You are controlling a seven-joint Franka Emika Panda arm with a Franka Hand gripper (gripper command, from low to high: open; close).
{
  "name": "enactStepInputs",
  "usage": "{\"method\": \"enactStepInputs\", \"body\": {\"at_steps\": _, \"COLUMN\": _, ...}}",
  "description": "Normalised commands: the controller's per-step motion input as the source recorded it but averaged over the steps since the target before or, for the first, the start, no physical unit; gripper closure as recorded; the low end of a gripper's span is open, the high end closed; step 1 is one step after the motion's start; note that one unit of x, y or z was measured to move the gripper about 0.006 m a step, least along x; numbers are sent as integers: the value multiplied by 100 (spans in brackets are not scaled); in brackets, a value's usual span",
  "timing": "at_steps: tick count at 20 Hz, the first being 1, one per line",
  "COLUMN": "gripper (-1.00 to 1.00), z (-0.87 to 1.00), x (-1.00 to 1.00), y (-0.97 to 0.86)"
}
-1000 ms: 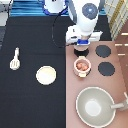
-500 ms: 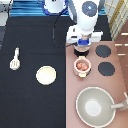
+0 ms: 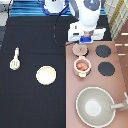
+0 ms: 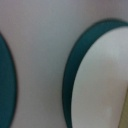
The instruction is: Take the lid off the pot, put the pot on the plate, and use the tool to push the pot to the front of the table.
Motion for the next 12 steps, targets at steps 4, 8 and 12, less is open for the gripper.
{"method": "enactStepInputs", "body": {"at_steps": 4, "gripper": -100, "z": 75, "x": 72, "y": -1}}
{"method": "enactStepInputs", "body": {"at_steps": 8, "gripper": -100, "z": 61, "x": 84, "y": -5}}
{"method": "enactStepInputs", "body": {"at_steps": 12, "gripper": -100, "z": 56, "x": 84, "y": -10}}
